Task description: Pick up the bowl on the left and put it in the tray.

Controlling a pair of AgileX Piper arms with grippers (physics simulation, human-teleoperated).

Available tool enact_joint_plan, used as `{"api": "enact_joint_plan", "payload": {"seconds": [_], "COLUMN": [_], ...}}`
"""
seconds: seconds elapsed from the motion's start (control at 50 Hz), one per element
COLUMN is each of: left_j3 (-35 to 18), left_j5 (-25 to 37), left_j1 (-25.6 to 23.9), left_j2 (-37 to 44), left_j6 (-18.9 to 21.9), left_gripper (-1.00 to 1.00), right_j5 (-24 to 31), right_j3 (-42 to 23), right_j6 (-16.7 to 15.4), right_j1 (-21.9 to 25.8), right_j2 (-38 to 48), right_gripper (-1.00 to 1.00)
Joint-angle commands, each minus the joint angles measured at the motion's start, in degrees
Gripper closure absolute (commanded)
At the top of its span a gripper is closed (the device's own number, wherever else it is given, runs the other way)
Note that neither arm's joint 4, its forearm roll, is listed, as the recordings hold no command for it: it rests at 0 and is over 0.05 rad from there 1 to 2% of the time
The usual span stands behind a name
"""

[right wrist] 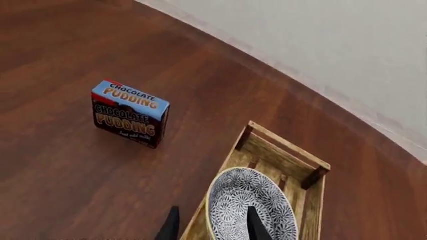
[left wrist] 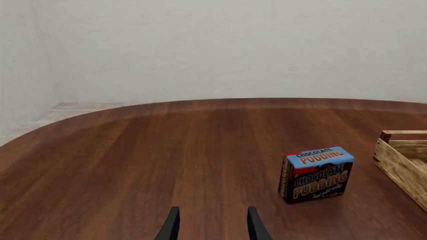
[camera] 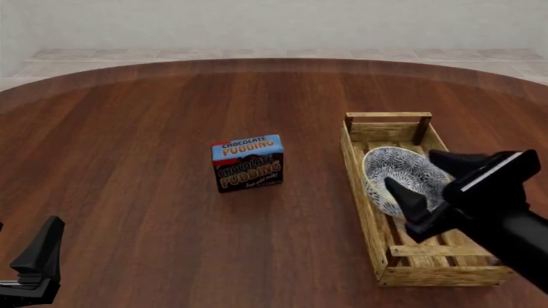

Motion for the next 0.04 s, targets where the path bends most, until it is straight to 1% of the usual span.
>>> {"api": "enact_joint_plan", "payload": {"seconds": [0.02,0.04], "left_j3": [0.00,0.00], "left_j5": [0.00,0.00], "left_j1": [0.00,0.00], "left_j2": [0.00,0.00], "left_j6": [0.00,0.00], "left_gripper": [-1.00,-1.00], "right_j5": [2.81,2.90], "right_j3": [-0.35,-0.29], "right_j6": [0.10,0.01], "right_j1": [0.53,0.52], "right_j2": [-3.48,-3.68], "right_gripper": [-1.00,-1.00]}}
